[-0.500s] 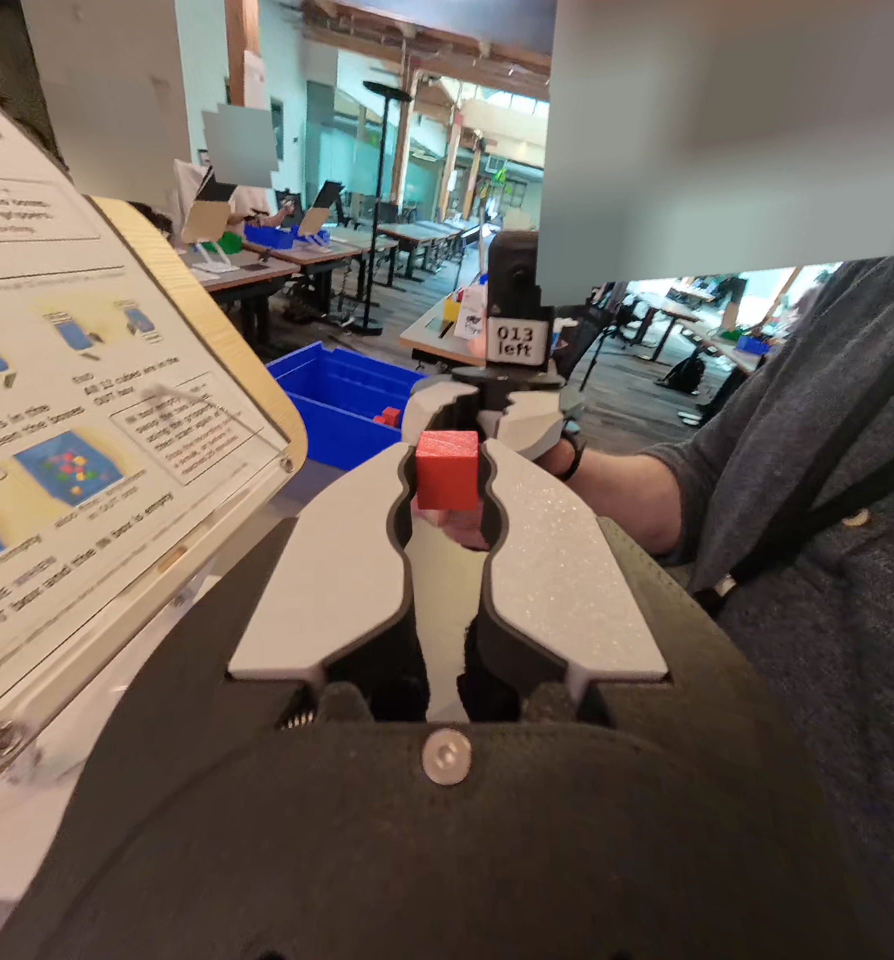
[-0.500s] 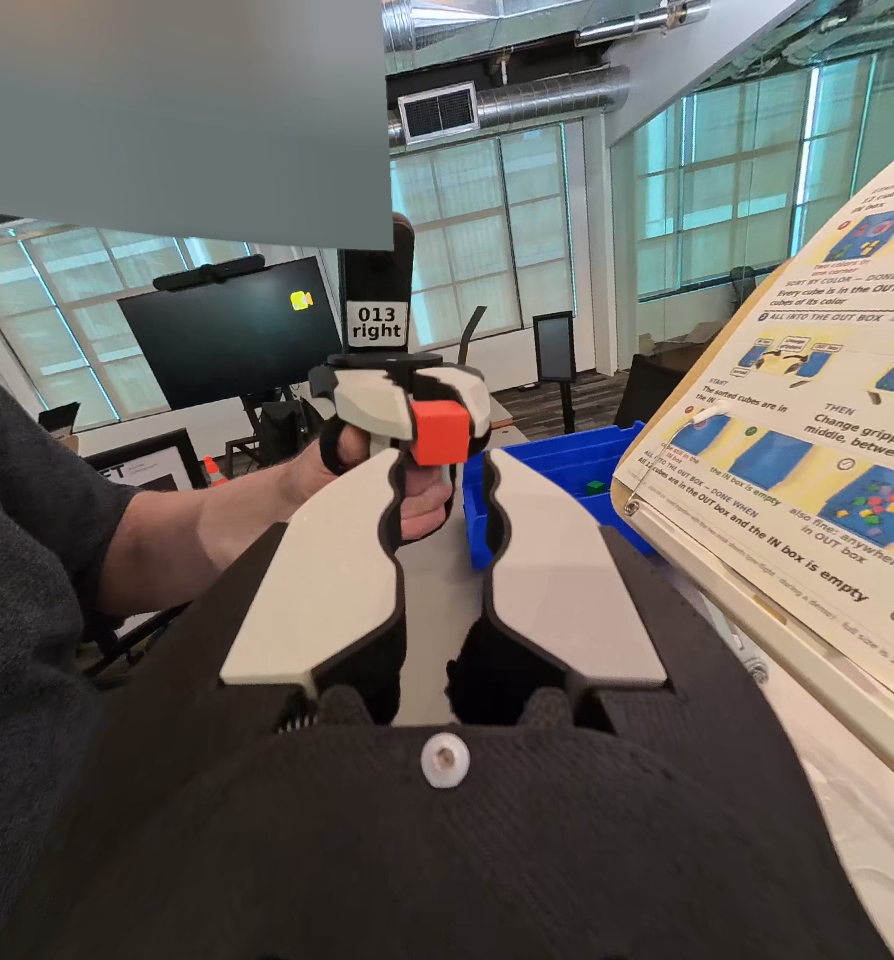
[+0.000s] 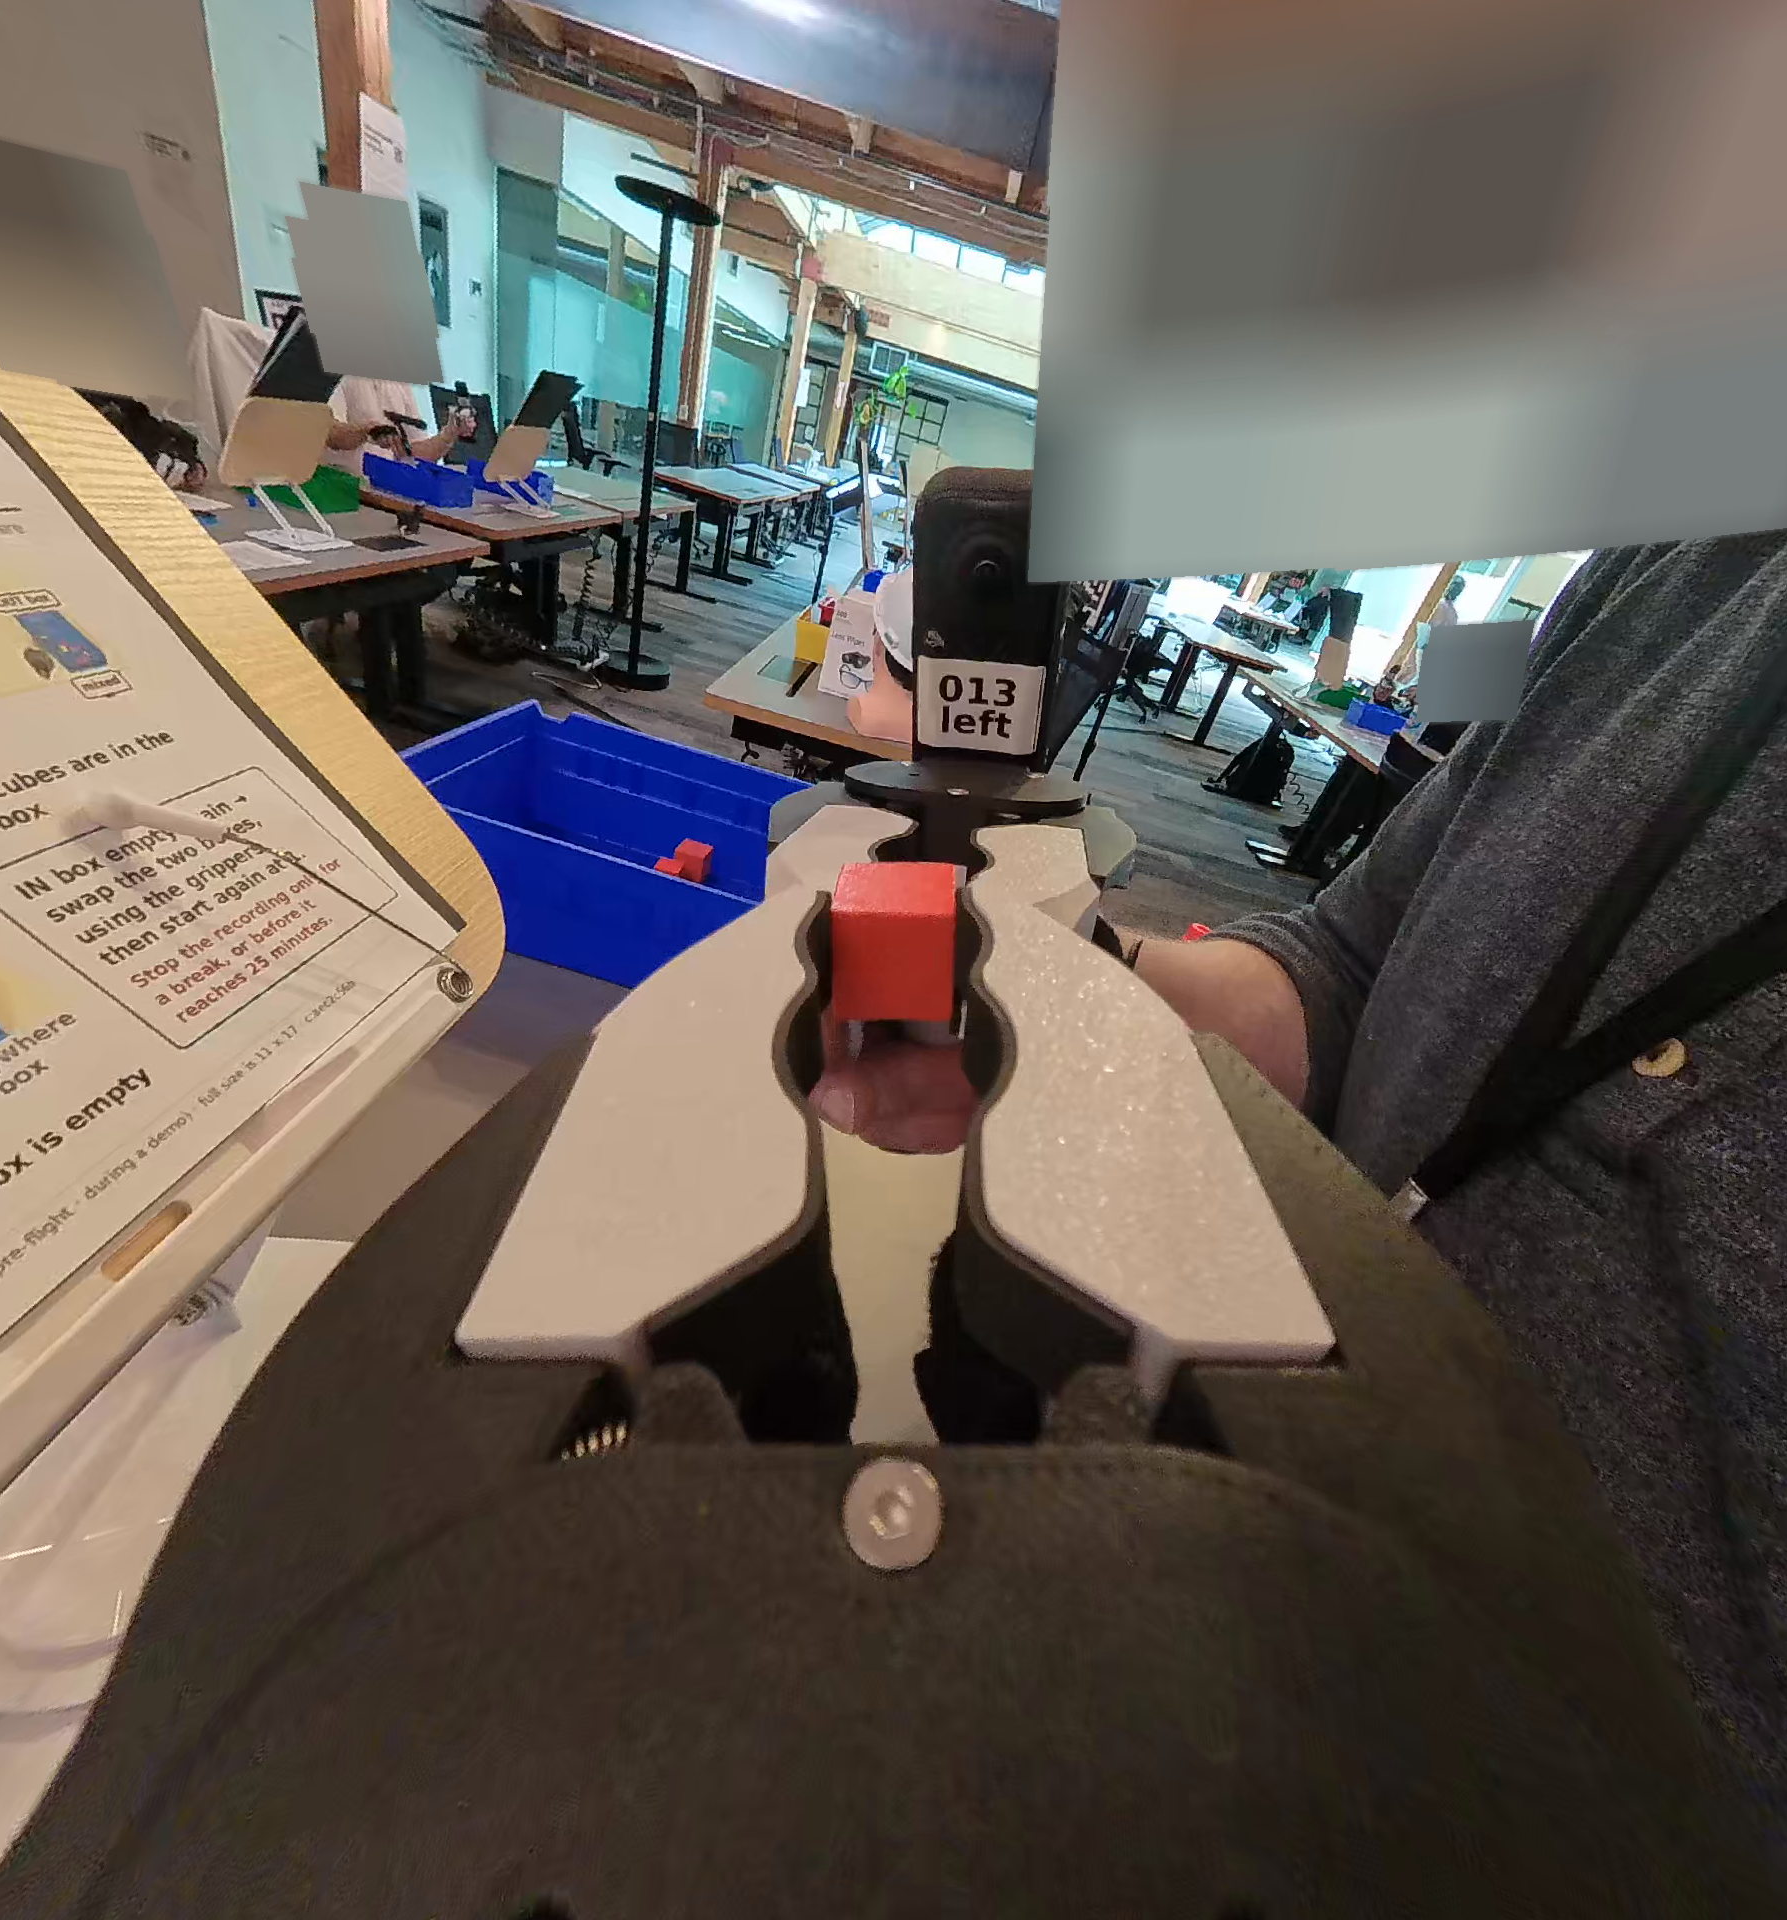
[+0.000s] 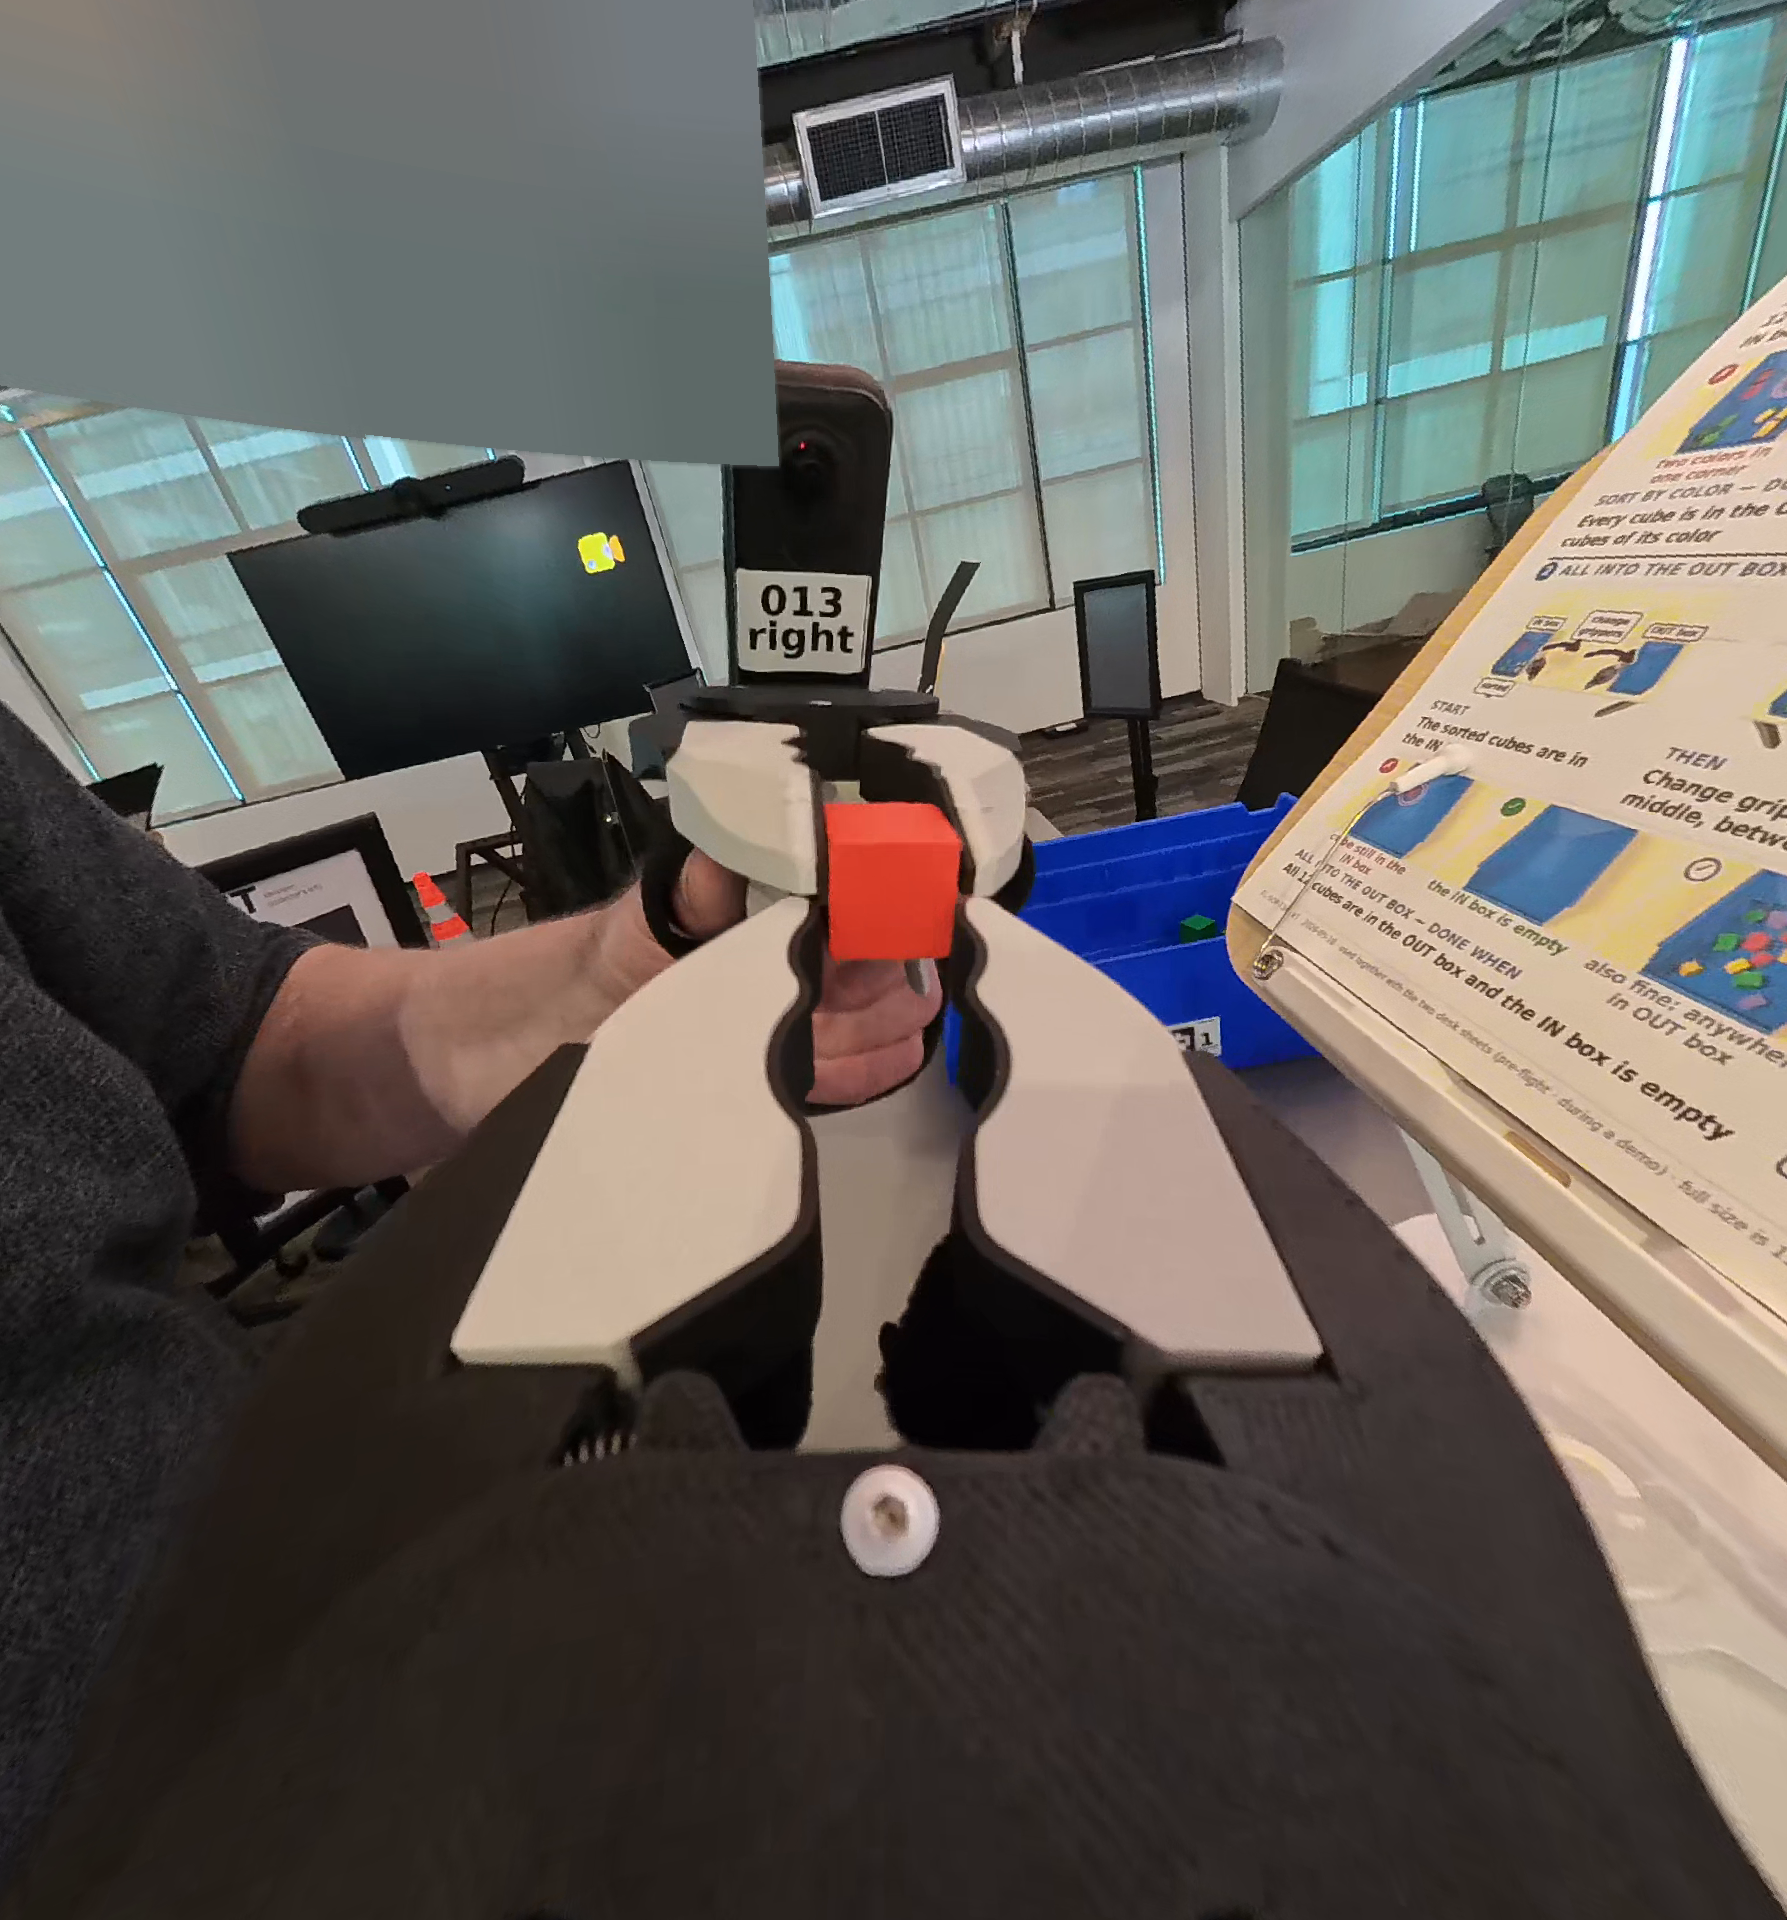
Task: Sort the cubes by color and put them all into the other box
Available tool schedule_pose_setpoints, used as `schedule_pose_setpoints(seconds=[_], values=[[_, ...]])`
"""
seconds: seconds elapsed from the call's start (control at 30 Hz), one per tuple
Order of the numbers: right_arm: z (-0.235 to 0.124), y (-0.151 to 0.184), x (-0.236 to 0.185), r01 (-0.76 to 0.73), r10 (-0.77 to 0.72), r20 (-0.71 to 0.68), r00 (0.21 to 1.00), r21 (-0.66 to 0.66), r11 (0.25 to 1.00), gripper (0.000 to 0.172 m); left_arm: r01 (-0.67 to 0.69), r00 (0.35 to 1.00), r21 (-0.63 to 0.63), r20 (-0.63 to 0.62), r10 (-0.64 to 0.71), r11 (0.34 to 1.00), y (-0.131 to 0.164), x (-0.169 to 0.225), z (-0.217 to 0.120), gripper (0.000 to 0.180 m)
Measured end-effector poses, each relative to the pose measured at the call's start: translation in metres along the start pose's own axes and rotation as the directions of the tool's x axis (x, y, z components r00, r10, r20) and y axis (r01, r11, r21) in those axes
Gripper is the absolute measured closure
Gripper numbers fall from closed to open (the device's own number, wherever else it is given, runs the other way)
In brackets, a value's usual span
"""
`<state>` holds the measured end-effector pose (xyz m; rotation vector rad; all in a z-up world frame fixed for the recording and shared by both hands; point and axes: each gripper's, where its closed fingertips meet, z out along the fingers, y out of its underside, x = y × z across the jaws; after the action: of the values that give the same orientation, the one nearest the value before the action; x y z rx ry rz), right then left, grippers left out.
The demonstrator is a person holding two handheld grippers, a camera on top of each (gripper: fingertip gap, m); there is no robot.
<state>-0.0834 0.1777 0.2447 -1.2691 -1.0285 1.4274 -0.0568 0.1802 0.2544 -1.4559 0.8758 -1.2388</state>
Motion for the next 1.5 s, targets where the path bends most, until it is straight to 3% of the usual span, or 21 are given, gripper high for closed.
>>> schedule_pose_setpoints(seconds=[0.07,0.17,0.3,0.43,0.57,0.67,0.77,0.87,1.0,1.23,1.4,1.5], values=[[-0.002,-0.002,-0.001,0.005,-0.005,-0.004,1.0,0.011,1.0,0.15,-0.013,1.0,0.005,-0.001,0.013,1.0,-0.002,0.001,0.001,0.158],[-0.015,-0.002,0.005,0.046,-0.047,-0.063,0.997,-0.01,0.999,0.15,-0.042,0.998,0.031,0.04,0.041,0.999,-0.011,-0.001,-0.005,0.171],[-0.089,-0.01,0.06,0.073,-0.077,-0.316,0.946,-0.023,0.997,0.15,-0.081,0.99,0.055,0.122,0.074,0.995,-0.022,-0.013,-0.033,0.18],[-0.212,-0.001,0.137,0.054,-0.108,-0.663,0.741,-0.102,0.993,0.15,-0.059,0.978,0.034,0.2,0.051,0.998,-0.017,-0.028,-0.057,0.18],[-0.316,0.023,0.185,-0.004,-0.173,-0.844,0.508,-0.203,0.979,0.15,-0.033,0.964,0.034,0.265,0.023,0.999,-0.01,-0.043,-0.074,0.18],[-0.361,0.053,0.208,-0.113,-0.152,-0.892,0.425,-0.219,0.969,0.144,-0.004,0.955,0.021,0.295,-0.002,1.0,-0.001,-0.053,-0.081,0.18],[-0.384,0.062,0.212,-0.141,-0.098,-0.916,0.389,-0.164,0.976,0.137,0.032,0.942,0.006,0.333,-0.032,0.999,0.01,-0.063,-0.091,0.18],[-0.39,0.055,0.201,-0.119,-0.083,-0.921,0.38,-0.137,0.983,0.141,0.058,0.922,-0.013,0.384,-0.049,0.998,0.022,-0.072,-0.105,0.18],[-0.371,0.046,0.178,-0.078,-0.077,-0.898,0.433,-0.122,0.989,0.151,0.088,0.86,-0.086,0.51,-0.032,0.992,0.045,-0.093,-0.137,0.179],[-0.301,0.04,0.138,-0.017,-0.122,-0.804,0.582,-0.162,0.987,0.152,0.142,0.629,-0.181,0.775,0.053,0.973,0.066,-0.157,-0.241,0.164],[-0.261,0.045,0.124,-0.011,-0.132,-0.743,0.656,-0.184,0.983,0.152,0.292,0.446,-0.327,0.878,0.174,0.899,0.096,-0.205,-0.308,0.157],[-0.245,0.047,0.121,-0.008,-0.137,-0.717,0.684,-0.195,0.981,0.152,0.367,0.445,-0.407,0.867,0.226,0.837,0.121,-0.23,-0.324,0.156]])
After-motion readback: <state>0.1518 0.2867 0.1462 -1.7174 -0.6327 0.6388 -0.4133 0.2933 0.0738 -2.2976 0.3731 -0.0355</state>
